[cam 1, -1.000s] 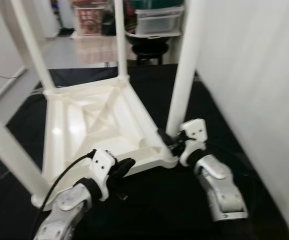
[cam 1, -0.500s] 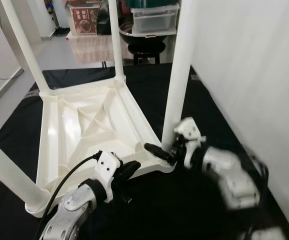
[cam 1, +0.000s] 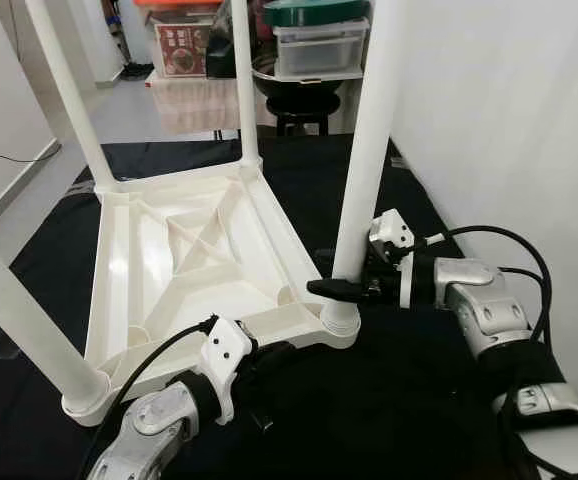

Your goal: Building children table

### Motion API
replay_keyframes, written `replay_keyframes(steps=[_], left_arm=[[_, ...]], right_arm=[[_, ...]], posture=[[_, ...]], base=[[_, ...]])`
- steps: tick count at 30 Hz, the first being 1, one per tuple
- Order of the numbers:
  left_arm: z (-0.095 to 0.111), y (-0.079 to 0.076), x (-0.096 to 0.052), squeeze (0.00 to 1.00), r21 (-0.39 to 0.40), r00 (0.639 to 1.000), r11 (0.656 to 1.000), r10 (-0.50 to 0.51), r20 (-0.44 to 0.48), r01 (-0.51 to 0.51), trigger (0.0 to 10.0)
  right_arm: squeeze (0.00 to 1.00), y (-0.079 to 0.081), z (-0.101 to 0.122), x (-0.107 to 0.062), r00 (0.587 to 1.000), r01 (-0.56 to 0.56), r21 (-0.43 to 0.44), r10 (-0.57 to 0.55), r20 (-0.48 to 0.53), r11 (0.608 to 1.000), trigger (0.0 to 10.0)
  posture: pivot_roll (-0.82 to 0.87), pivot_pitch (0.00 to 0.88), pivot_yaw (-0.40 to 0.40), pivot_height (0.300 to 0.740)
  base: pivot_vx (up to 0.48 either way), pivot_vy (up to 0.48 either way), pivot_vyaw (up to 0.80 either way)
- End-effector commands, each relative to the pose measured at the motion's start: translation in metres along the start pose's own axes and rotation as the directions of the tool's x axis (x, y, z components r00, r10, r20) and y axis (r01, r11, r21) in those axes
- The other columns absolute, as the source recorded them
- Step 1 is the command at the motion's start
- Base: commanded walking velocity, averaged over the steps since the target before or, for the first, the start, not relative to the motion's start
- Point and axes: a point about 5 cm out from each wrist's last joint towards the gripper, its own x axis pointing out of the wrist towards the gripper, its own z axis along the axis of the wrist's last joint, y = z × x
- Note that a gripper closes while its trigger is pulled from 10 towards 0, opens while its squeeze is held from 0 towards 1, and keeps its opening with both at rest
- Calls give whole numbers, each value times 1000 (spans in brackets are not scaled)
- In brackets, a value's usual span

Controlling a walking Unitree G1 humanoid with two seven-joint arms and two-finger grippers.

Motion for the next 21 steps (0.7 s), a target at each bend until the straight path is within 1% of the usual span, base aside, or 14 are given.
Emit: replay_keyframes(steps=[1,9,10,11,12,13,14,15,16,17,18,19,20,21], left_arm=[[-3,-1,-2,0,7,1000,1000,3,-13,-3,10000],[-2,3,-5,0,9,998,998,60,4,-60,10000],[-1,4,-5,0,9,997,997,71,9,-71,10000],[-1,4,-5,0,9,997,997,71,9,-71,10000],[-1,5,-7,0,6,996,996,84,15,-84,10000],[-1,5,-7,0,6,996,996,84,15,-84,10000],[0,8,-8,0,6,995,995,95,19,-95,10000],[0,8,-8,0,6,995,995,95,19,-95,10000],[0,10,-10,0,5,995,995,100,20,-101,10000],[0,11,-11,0,2,995,995,100,19,-100,10000],[0,14,-10,0,4,996,996,90,13,-90,10000],[0,14,-10,0,4,996,996,90,13,-90,10000],[0,15,-9,0,6,997,997,83,9,-83,10000],[0,15,-7,0,-2,997,997,74,10,-74,10000]], right_arm=[[0,0,-3,4,999,-46,10,46,2,999,0],[0,2,-23,-6,1000,5,49,-5,2,999,0],[0,6,-28,-6,998,56,53,-56,-3,997,0],[0,6,-28,-6,998,56,53,-56,-3,997,0],[0,12,-37,0,982,187,49,-186,-20,981,0],[0,12,-37,0,982,187,49,-186,-20,981,0],[0,23,-48,14,902,431,98,-430,-26,897,0],[0,23,-48,14,902,431,98,-430,-26,897,0],[0,39,-57,24,777,624,200,-628,-51,755,0],[0,65,-67,36,735,666,308,-668,-117,679,0],[0,74,-50,42,757,651,157,-651,-56,743,0],[0,74,-50,42,757,651,157,-651,-56,743,0],[0,80,-38,47,803,596,19,-596,-4,803,0],[0,77,-41,50,838,545,46,-544,-22,837,0]], posture=[[-81,43,-15,740],[-81,54,-16,740],[-89,64,-19,740],[-89,64,-19,740],[-93,72,-19,740],[-93,72,-19,740],[-104,82,-8,740],[-104,82,-8,740],[-119,92,6,740],[-124,92,8,740],[-150,87,30,740],[-150,87,30,740],[-150,87,30,740],[-167,72,35,740]], base=[[0,0,0],[0,0,0],[0,0,0],[0,0,0],[0,0,0],[0,0,0],[0,0,0],[0,0,0],[0,0,0],[0,0,0],[0,0,0],[0,0,0],[0,0,0],[0,0,0]])
